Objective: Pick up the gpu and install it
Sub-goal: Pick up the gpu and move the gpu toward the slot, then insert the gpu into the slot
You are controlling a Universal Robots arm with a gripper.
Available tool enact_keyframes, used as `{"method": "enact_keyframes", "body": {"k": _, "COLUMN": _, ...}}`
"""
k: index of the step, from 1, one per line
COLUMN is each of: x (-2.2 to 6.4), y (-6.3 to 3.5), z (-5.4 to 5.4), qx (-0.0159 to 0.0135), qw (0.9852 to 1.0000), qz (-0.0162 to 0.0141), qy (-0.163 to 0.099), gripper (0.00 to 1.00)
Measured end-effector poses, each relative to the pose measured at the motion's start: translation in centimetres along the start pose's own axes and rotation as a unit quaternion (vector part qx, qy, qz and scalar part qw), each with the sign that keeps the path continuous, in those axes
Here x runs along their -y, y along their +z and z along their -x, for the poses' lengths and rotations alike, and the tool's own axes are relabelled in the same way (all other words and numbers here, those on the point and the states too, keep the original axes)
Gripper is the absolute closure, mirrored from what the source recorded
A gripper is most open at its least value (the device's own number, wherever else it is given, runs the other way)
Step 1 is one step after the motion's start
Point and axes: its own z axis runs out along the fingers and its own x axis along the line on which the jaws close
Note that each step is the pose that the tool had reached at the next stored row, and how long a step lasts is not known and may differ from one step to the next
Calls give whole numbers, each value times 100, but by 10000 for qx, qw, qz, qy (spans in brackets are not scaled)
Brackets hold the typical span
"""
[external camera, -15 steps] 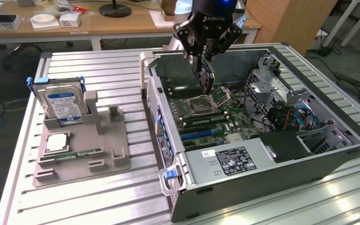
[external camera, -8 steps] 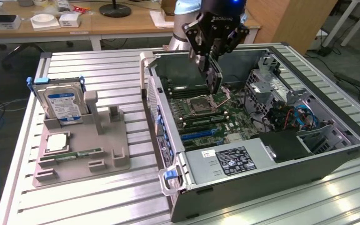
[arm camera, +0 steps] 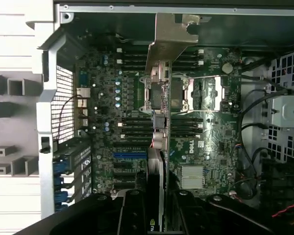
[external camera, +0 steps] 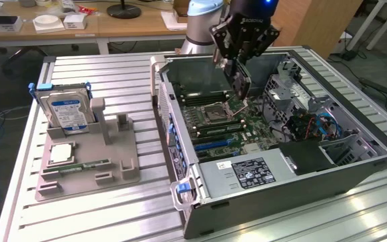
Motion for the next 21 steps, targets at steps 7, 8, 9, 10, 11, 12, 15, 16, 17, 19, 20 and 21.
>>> {"method": "enact_keyframes", "body": {"k": 7, "x": -3, "y": 11, "z": 204, "qx": 0, "qw": 10000, "qz": 0, "qy": 0, "gripper": 73}}
{"method": "enact_keyframes", "body": {"k": 8, "x": -4, "y": 12, "z": 245, "qx": 0, "qw": 10000, "qz": 0, "qy": -1, "gripper": 73}}
{"method": "enact_keyframes", "body": {"k": 9, "x": -5, "y": 14, "z": 282, "qx": 0, "qw": 10000, "qz": 0, "qy": 0, "gripper": 73}}
{"method": "enact_keyframes", "body": {"k": 10, "x": -5, "y": 16, "z": 317, "qx": 0, "qw": 10000, "qz": 1, "qy": 0, "gripper": 73}}
{"method": "enact_keyframes", "body": {"k": 11, "x": -6, "y": 17, "z": 354, "qx": 0, "qw": 10000, "qz": 0, "qy": 0, "gripper": 73}}
{"method": "enact_keyframes", "body": {"k": 12, "x": -7, "y": 22, "z": 416, "qx": 1, "qw": 10000, "qz": 1, "qy": 0, "gripper": 73}}
{"method": "enact_keyframes", "body": {"k": 15, "x": -9, "y": 29, "z": 558, "qx": 0, "qw": 10000, "qz": 0, "qy": 0, "gripper": 73}}
{"method": "enact_keyframes", "body": {"k": 16, "x": -9, "y": 28, "z": 559, "qx": 0, "qw": 10000, "qz": 0, "qy": 0, "gripper": 73}}
{"method": "enact_keyframes", "body": {"k": 17, "x": -9, "y": 29, "z": 559, "qx": 0, "qw": 10000, "qz": 0, "qy": 0, "gripper": 73}}
{"method": "enact_keyframes", "body": {"k": 19, "x": -10, "y": 29, "z": 559, "qx": 0, "qw": 10000, "qz": 0, "qy": 0, "gripper": 73}}
{"method": "enact_keyframes", "body": {"k": 20, "x": -10, "y": 29, "z": 559, "qx": 0, "qw": 10000, "qz": 0, "qy": 0, "gripper": 73}}
{"method": "enact_keyframes", "body": {"k": 21, "x": -10, "y": 29, "z": 559, "qx": 0, "qw": 10000, "qz": 0, "qy": 0, "gripper": 73}}
